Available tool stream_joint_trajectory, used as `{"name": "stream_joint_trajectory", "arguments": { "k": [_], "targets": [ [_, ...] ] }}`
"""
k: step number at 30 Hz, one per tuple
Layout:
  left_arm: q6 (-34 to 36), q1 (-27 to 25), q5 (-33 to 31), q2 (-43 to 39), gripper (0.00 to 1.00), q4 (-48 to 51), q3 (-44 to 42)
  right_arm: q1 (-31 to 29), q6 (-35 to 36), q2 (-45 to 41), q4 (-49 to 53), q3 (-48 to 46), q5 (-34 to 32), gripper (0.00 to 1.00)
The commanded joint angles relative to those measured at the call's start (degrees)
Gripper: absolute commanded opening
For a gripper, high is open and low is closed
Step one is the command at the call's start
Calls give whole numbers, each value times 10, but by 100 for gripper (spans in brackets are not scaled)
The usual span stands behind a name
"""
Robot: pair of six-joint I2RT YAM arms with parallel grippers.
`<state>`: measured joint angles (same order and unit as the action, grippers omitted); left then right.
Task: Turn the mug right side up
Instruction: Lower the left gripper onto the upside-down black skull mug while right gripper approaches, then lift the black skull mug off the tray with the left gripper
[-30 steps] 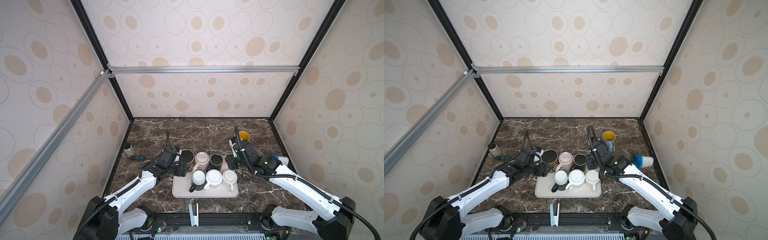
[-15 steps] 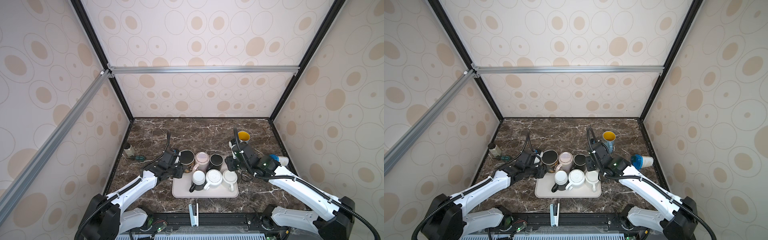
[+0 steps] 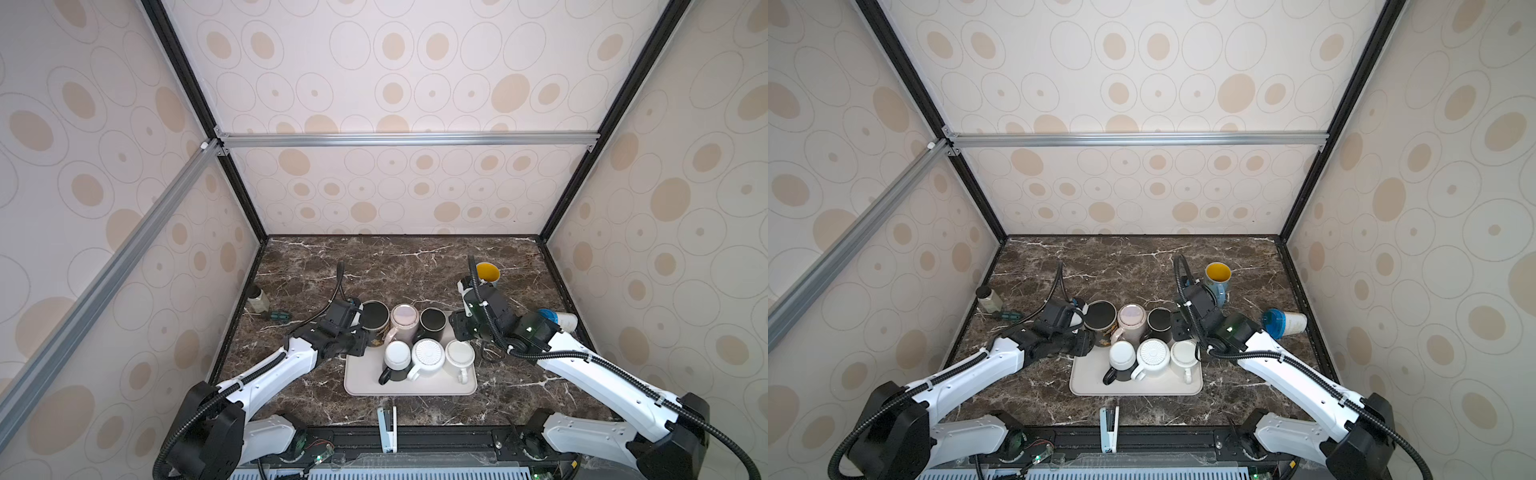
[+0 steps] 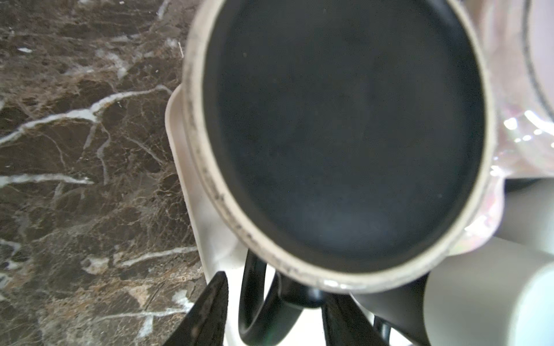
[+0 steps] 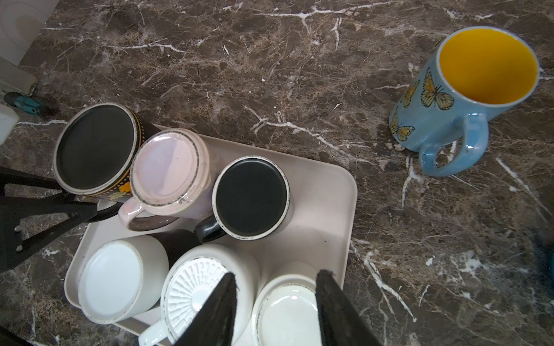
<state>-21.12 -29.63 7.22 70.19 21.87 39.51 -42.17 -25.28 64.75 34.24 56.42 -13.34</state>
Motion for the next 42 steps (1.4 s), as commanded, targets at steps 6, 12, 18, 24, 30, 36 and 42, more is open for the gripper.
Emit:
{"name": "stream_joint_trajectory", "arguments": {
  "k": [6,12,18,24,30,36,42],
  "targets": [
    [27,-2,-12,25,48,16,32,-5,-8,-2,-9,-9,2,46],
    [40,-2,-11,41,44,22,50,-6,-9,-4,-13,-11,1,45],
    [53,-4,-3,69,40,30,64,-6,-12,-6,-20,-15,3,45],
    [53,-5,-6,75,32,30,65,-7,-12,-16,-23,-18,2,43],
    [52,-8,-21,71,26,29,62,-10,-13,-22,-25,-21,5,42],
    [55,-17,-63,69,20,34,63,-17,-18,-24,-26,-23,4,41],
    [50,-37,-123,55,8,50,71,-30,-20,-18,-26,-16,5,40]
  ]
}}
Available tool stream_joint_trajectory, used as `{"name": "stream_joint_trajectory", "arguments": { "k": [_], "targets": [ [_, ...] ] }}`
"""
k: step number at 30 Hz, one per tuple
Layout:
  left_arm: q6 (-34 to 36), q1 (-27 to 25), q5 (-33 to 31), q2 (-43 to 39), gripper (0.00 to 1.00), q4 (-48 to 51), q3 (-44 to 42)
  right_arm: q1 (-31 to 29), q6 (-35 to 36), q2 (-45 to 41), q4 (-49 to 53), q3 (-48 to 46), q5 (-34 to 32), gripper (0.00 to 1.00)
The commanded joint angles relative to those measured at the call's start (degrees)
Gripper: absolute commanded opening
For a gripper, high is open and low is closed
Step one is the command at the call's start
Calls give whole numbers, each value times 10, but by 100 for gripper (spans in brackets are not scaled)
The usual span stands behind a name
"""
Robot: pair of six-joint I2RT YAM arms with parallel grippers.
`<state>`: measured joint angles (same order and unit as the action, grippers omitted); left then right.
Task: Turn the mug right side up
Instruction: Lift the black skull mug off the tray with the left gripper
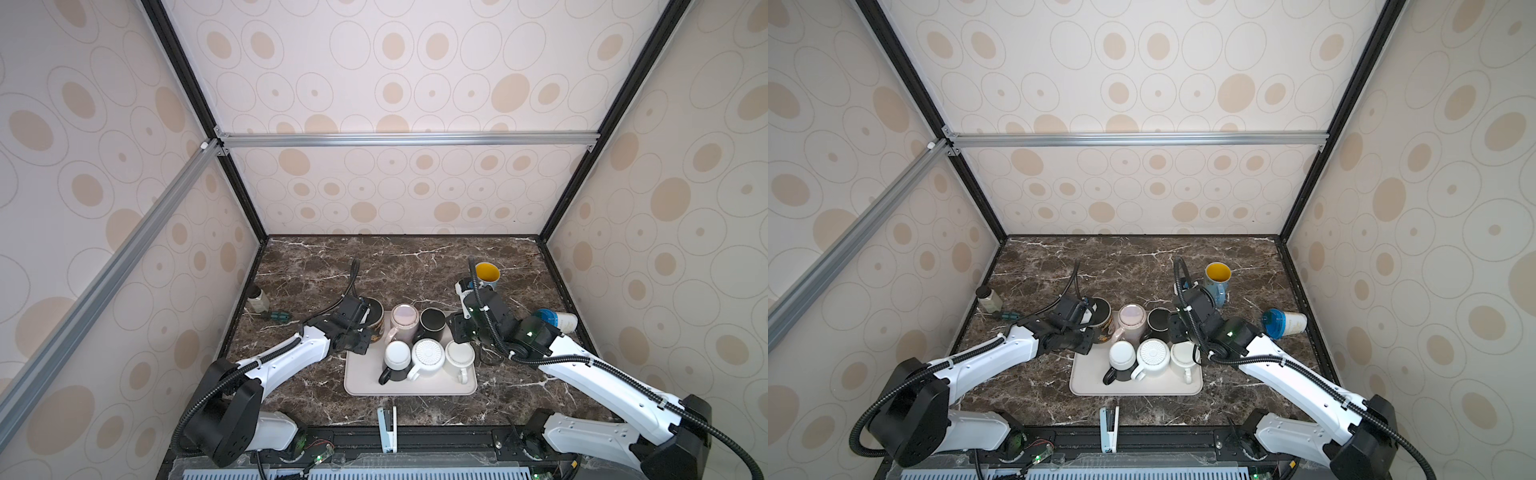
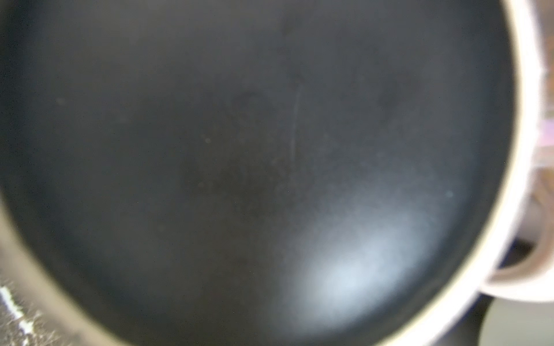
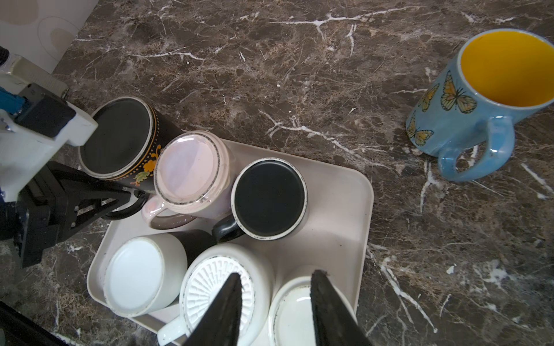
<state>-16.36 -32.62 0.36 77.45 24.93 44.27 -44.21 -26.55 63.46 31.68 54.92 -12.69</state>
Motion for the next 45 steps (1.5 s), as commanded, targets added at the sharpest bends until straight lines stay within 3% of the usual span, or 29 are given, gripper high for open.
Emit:
{"name": "stream_joint_trajectory", "arguments": {
  "k": [1,8,21,36,41,45],
  "targets": [
    [0,-10,-62,-25,1,20,22,-11,-7,-3,1,1,1,40],
    [-12,-20,-108,-61,0,28,24,-29,3,17,13,30,3,37],
    [-22,-24,-124,-108,0,19,35,-44,12,30,12,50,3,36],
    [-37,-24,-56,-181,0,-26,93,-53,-3,23,-31,27,44,36],
    [-60,-24,-4,-197,0,-87,139,-53,-19,7,-108,-3,105,37],
    [-89,-23,72,-213,0,-177,151,-53,-25,-12,-165,-24,143,38]
  ]
}}
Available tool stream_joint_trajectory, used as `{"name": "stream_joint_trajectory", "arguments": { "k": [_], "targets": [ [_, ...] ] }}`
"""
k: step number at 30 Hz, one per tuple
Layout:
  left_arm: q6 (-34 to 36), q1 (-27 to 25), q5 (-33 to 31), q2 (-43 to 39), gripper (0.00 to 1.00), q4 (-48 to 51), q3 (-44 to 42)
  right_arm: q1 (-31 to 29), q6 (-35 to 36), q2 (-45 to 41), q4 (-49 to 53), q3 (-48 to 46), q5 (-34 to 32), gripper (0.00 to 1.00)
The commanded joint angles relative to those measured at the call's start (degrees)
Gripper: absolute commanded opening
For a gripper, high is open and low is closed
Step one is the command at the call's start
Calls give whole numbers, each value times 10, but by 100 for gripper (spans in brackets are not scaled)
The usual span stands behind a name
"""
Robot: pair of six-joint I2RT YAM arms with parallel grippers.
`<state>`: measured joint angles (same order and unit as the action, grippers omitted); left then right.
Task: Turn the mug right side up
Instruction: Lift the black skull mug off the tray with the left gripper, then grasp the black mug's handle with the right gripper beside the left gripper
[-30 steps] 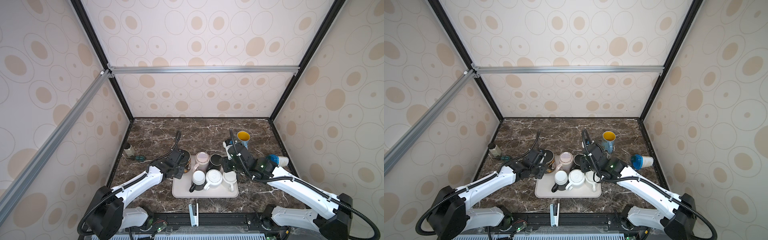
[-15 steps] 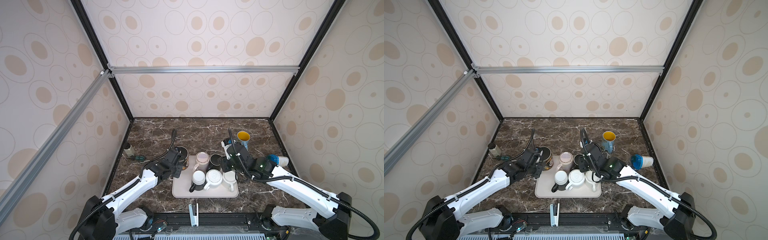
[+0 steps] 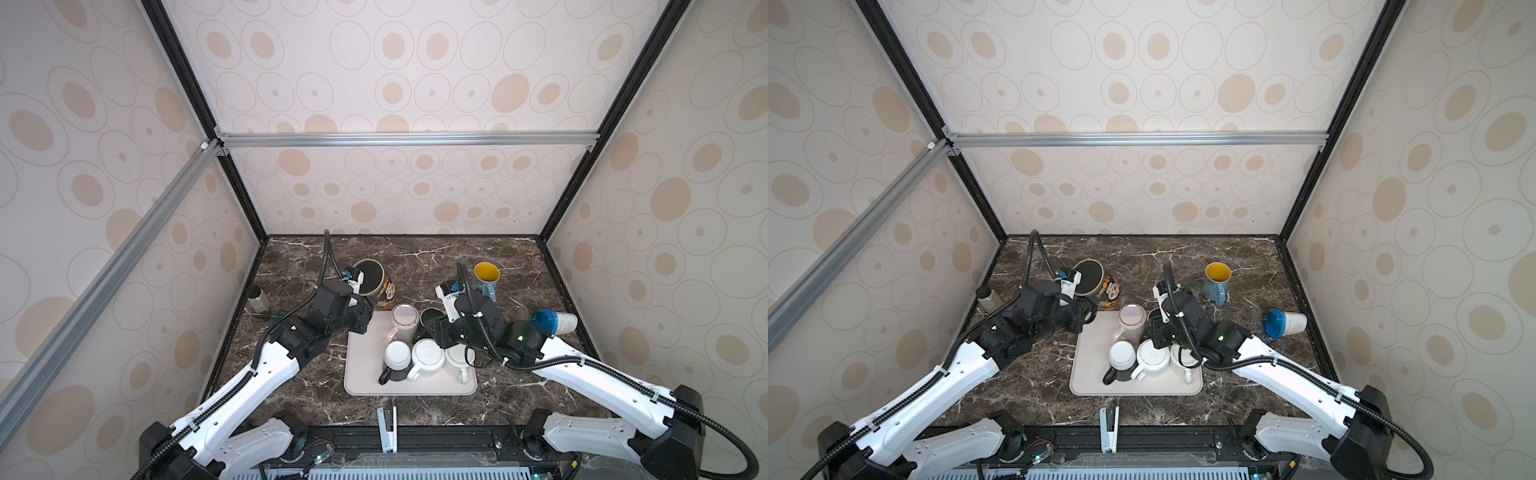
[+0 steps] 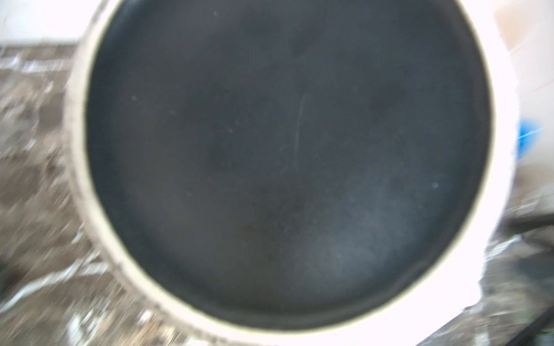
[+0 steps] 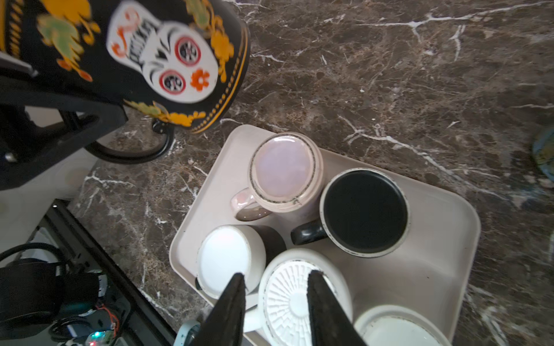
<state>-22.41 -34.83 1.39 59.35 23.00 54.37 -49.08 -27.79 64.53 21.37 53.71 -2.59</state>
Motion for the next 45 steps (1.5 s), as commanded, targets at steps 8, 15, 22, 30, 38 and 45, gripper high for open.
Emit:
{"name": "stream_joint_trajectory", "arguments": {
  "k": [8,15,22,30,38,45],
  "targets": [
    [-129,9,187,-55,0,-335,35,-3,-43,-108,-210,-87,94,40],
    [-204,15,241,-57,0,-448,5,25,-96,-131,-369,-131,180,51],
    [-224,17,252,-60,0,-477,-6,100,-257,-69,-649,-179,298,55],
    [-244,17,252,-56,0,-497,-25,105,-319,21,-790,-161,327,57],
    [-281,17,276,-48,0,-556,-62,105,-359,110,-879,-123,336,55],
    [-304,19,280,-40,0,-602,-88,105,-468,228,-1022,-62,348,43]
  ]
}}
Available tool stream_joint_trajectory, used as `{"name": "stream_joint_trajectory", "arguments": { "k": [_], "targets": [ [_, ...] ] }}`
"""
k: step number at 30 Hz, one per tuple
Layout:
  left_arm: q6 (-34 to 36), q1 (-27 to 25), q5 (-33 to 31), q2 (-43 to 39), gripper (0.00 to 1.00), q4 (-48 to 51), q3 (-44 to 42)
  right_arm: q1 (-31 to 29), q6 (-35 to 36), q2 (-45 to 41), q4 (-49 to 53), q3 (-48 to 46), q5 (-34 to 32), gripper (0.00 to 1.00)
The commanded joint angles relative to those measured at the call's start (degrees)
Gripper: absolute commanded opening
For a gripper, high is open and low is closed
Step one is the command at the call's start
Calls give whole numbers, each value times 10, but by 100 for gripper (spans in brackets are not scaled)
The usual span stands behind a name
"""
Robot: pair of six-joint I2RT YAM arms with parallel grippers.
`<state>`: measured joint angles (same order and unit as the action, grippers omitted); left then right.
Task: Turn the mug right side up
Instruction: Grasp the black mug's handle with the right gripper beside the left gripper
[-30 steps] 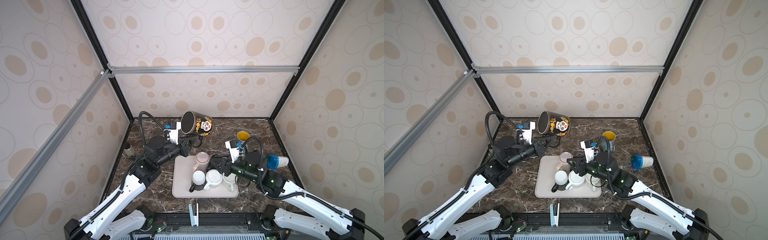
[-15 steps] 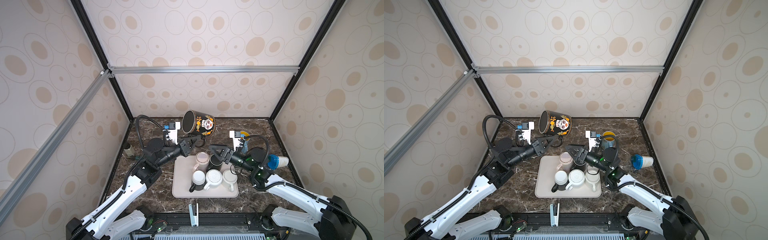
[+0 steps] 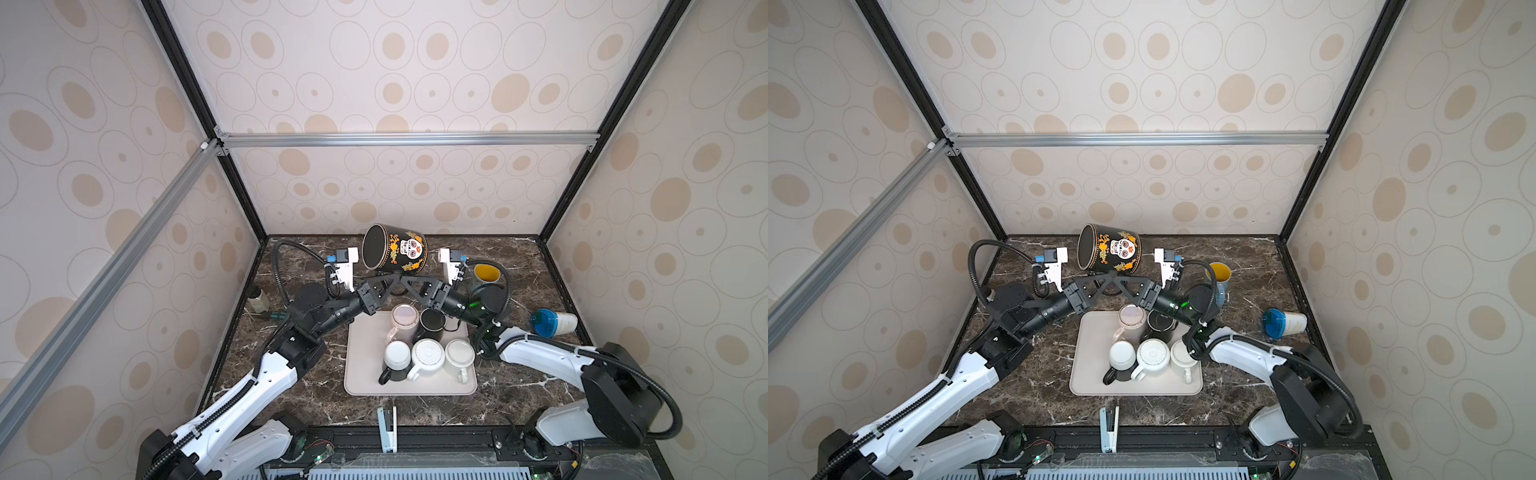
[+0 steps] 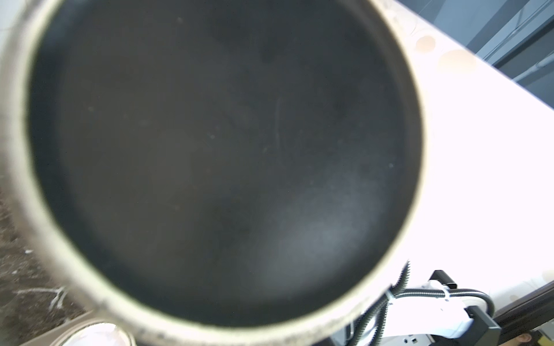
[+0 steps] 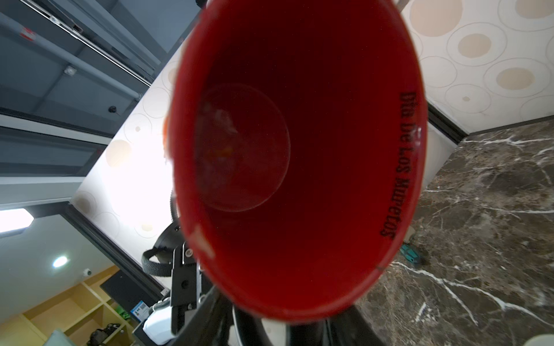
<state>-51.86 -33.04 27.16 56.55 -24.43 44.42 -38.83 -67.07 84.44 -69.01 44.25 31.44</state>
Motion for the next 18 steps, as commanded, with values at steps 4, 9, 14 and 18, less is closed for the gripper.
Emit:
{"name": "stream_joint_trajectory", "arguments": {
  "k": [4,9,14,18],
  "targets": [
    [-23,2,28,-10,0,-148,-7,-4,-73,40,-118,52,10,35],
    [-28,6,31,-10,0,-153,-19,-5,-73,34,-118,56,3,22],
    [-31,12,32,-4,0,-152,-27,-5,-71,22,-118,60,12,1],
    [-34,24,32,1,0,-147,-40,-4,-67,5,-117,56,6,0]
  ]
}}
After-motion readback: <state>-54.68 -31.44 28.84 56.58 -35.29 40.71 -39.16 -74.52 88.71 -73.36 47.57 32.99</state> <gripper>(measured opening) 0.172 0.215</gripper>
